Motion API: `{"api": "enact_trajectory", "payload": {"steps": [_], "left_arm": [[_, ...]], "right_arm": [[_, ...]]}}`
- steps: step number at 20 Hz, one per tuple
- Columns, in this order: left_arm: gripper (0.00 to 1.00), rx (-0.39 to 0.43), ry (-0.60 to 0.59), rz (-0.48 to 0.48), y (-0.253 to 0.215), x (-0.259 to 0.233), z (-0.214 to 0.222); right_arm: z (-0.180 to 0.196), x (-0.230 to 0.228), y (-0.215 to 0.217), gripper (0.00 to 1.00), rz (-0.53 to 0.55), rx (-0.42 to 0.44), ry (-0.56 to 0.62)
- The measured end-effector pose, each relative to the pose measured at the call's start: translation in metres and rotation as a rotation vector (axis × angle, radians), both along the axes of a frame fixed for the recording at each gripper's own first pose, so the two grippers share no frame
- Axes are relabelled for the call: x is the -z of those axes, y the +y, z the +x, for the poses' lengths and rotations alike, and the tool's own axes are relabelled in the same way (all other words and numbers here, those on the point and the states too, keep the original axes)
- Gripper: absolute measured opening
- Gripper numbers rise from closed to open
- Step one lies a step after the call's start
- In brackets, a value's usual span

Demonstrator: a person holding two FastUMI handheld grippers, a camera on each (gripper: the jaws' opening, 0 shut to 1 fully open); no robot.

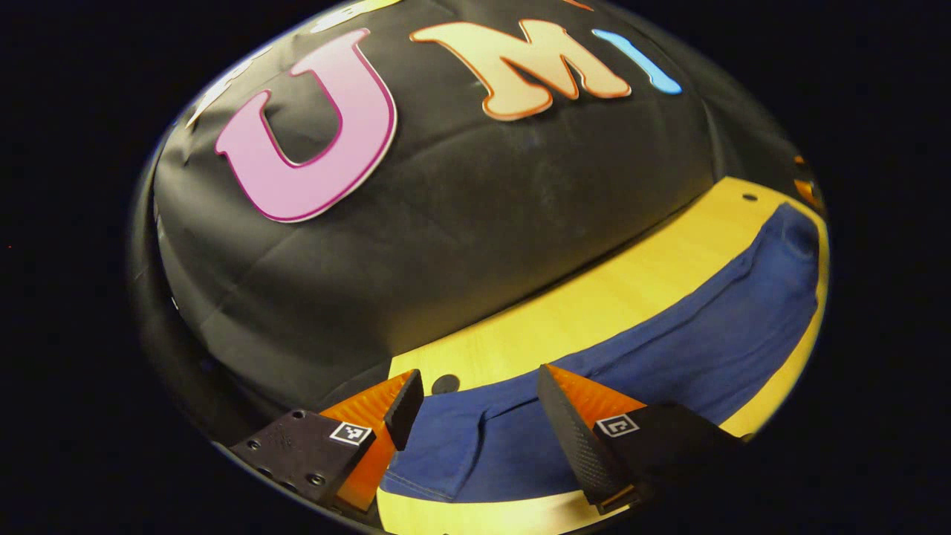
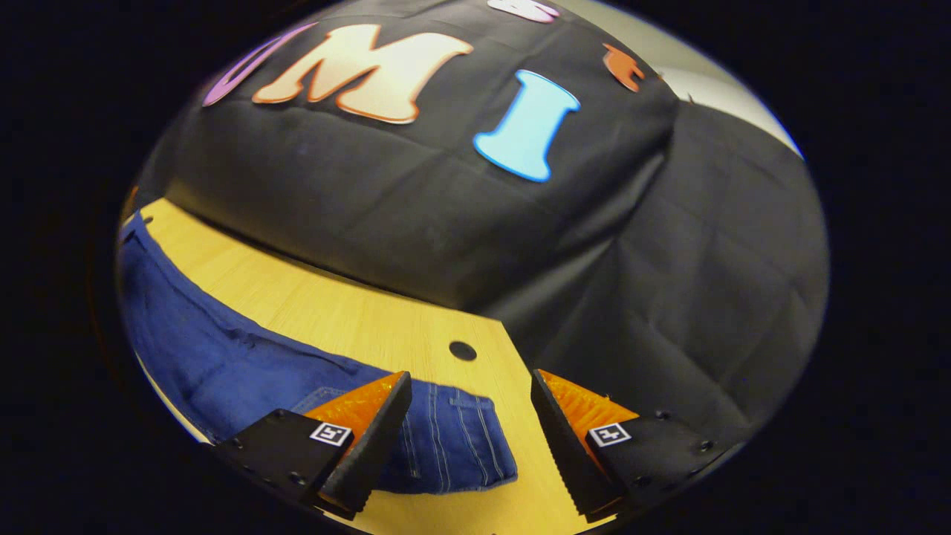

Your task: Grasp the waist and the cuffs of the jeans and fold them to make the two legs overlap; first hold the waist and fold one-third of the jeans toward the cuffs, then hold the cuffs and fold the remaining one-third in the same direction to finish folding.

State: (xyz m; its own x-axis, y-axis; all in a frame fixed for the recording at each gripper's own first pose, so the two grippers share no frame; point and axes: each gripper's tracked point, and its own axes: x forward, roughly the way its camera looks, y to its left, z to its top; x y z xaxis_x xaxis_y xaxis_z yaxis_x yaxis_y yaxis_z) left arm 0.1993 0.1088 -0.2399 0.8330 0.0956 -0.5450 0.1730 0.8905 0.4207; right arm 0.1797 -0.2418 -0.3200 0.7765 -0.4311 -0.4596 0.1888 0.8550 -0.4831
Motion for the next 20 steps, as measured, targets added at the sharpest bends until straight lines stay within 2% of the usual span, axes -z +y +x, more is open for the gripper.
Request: {"api": "enact_trajectory", "payload": {"steps": [4, 7, 12, 15, 16, 17, 19, 20], "left_arm": [[0.94, 0.003, -0.049, -0.054, -0.039, -0.034, -0.016], [0.94, -0.016, -0.073, -0.099, -0.063, -0.051, -0.030], [0.94, -0.076, -0.114, -0.193, -0.083, -0.077, -0.058], [0.95, -0.113, -0.126, -0.183, -0.078, -0.093, -0.076], [0.94, -0.121, -0.131, -0.171, -0.075, -0.096, -0.083], [0.94, -0.124, -0.138, -0.159, -0.073, -0.102, -0.088], [0.94, -0.136, -0.145, -0.141, -0.070, -0.108, -0.098], [0.94, -0.140, -0.144, -0.148, -0.069, -0.108, -0.101]], "right_arm": [[-0.035, 0.029, -0.057, 0.99, 0.172, 0.168, 0.018], [-0.057, 0.062, -0.076, 1.00, 0.309, 0.265, 0.046], [-0.075, 0.111, -0.079, 1.00, 0.505, 0.402, 0.101], [-0.075, 0.127, -0.079, 0.99, 0.564, 0.433, 0.112], [-0.072, 0.128, -0.076, 0.94, 0.581, 0.411, 0.106], [-0.072, 0.132, -0.068, 0.80, 0.602, 0.387, 0.121], [-0.068, 0.133, -0.067, 0.51, 0.577, 0.344, 0.124], [-0.067, 0.129, -0.068, 0.33, 0.570, 0.326, 0.116]]}}
